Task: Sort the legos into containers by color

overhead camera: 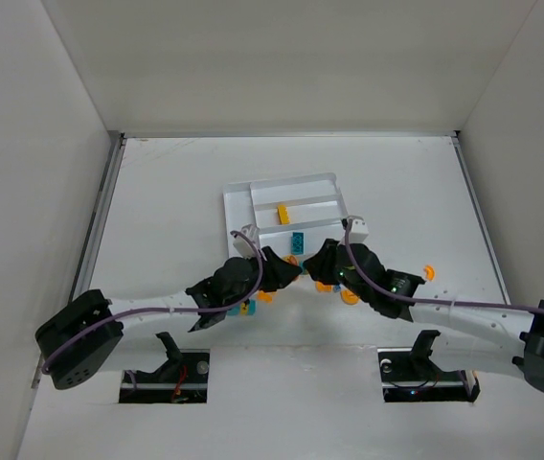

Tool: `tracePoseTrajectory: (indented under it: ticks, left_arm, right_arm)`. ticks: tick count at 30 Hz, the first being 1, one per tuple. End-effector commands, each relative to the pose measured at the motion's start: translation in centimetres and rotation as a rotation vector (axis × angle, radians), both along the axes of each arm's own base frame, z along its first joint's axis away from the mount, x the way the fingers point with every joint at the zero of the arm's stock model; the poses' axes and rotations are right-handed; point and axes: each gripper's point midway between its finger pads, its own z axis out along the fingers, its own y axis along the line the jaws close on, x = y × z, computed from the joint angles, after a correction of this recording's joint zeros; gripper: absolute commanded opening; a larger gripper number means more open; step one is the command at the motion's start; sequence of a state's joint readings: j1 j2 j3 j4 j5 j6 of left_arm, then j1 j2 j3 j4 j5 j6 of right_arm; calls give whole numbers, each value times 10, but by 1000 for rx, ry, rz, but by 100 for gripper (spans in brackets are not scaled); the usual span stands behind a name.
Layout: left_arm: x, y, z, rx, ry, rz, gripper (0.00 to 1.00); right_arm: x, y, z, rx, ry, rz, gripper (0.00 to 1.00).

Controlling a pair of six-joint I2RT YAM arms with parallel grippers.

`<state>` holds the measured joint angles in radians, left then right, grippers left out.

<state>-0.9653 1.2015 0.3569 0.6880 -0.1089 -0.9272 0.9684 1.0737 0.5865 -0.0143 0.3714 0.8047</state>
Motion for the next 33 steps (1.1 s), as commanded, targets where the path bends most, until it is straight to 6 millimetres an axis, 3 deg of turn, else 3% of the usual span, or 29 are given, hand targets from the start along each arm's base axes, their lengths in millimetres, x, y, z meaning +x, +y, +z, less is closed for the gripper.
tracePoseTrajectory:
  ticks: [1, 7, 11, 16, 21, 26, 30, 33]
  left_arm:
    - [3, 4, 17, -50, -50, 30, 14]
    - [-3, 16, 23, -73, -72, 27, 9]
    - [-4, 31, 25, -73, -74, 45, 9]
    - [1, 50, 28, -67, -77, 88, 9]
    - [3, 55, 28, -60, -70, 93, 11]
    - [3, 54, 31, -77, -60, 88, 11]
    - [3, 54, 35, -114, -34, 95, 12]
    - [3, 53, 39, -135, -16, 92, 12]
  right_arm:
    - [3, 7, 20, 91, -33, 1, 23]
    - [19, -4, 23, 86, -46, -38, 23]
    - [44, -12, 20, 59, -58, -78, 23]
    - [89, -22, 23, 42, -96, -137, 23]
    - [145, -21, 33, 82, -147, -172, 24]
    - [194, -15, 14, 149, -82, -199, 24]
    - [211, -12, -12, 160, -25, -221, 24]
    - [216, -6, -21, 172, -2, -215, 28]
